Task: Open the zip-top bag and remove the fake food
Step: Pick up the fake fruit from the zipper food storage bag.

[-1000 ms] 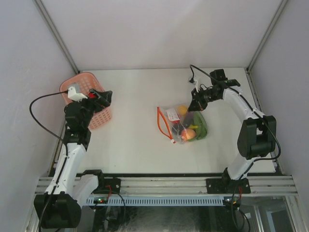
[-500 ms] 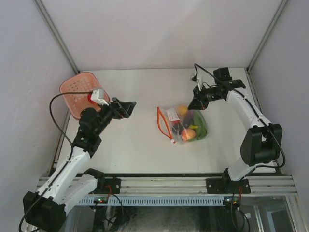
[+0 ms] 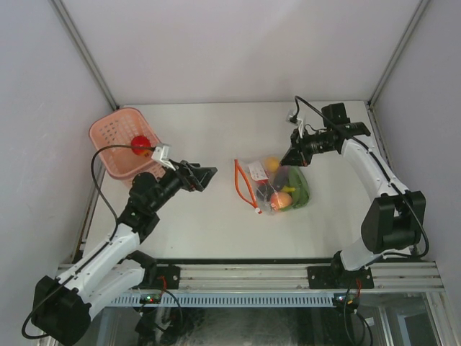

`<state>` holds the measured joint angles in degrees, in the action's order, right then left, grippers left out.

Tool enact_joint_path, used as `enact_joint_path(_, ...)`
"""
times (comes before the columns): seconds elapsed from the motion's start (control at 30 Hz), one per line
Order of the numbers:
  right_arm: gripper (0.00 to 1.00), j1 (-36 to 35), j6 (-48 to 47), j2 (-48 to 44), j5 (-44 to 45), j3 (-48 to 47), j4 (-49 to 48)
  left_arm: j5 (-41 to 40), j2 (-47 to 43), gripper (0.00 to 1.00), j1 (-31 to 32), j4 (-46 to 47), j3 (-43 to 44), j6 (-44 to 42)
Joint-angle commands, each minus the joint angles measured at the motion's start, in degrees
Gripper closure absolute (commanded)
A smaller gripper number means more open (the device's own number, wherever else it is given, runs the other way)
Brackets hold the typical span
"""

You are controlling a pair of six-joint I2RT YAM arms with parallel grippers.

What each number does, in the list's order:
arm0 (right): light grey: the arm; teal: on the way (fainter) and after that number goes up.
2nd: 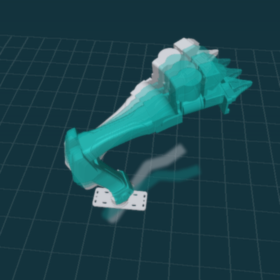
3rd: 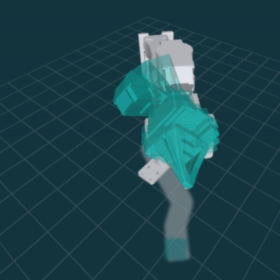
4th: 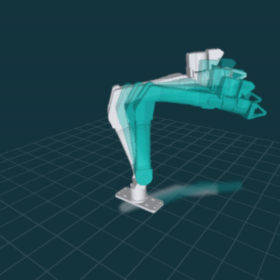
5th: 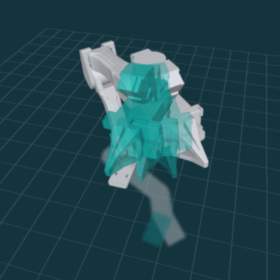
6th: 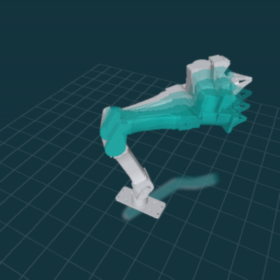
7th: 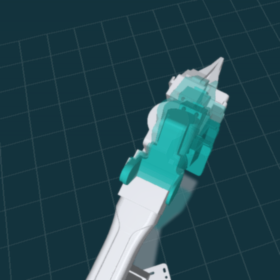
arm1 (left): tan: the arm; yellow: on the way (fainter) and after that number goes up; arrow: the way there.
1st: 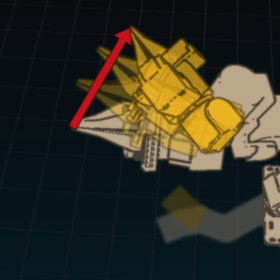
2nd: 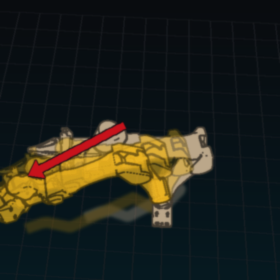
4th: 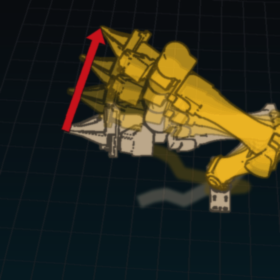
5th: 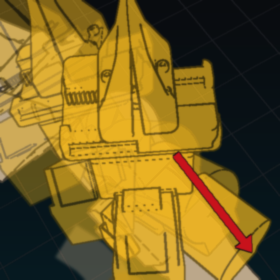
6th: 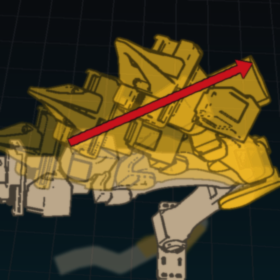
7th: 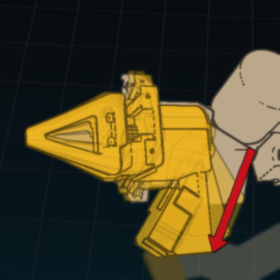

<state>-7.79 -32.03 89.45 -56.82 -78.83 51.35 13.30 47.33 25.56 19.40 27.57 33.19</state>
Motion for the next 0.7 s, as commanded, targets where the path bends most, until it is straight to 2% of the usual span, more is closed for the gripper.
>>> enact_joint_path(0.0, 0.96, 0.62, -2.36, -3.95, -4.0, 1.13, -1.5, 1.82, 0.68, 0.09, 1.57, 7.31, -2.01, 1.24)
enact_joint_path(0.37, 0.94, 0.65, -5.44, -5.28, -8.49, 2.1, -0.79, 2.77, 2.17, 0.11, 4.54, 18.13, -9.13, 0.67)
enact_joint_path(0.67, 0.92, 1.11, -9.58, -5.77, -11.02, 2.96, 0.74, 6.38, 4.76, 0.11, 4.81, 19.03, -9.16, -4.9)
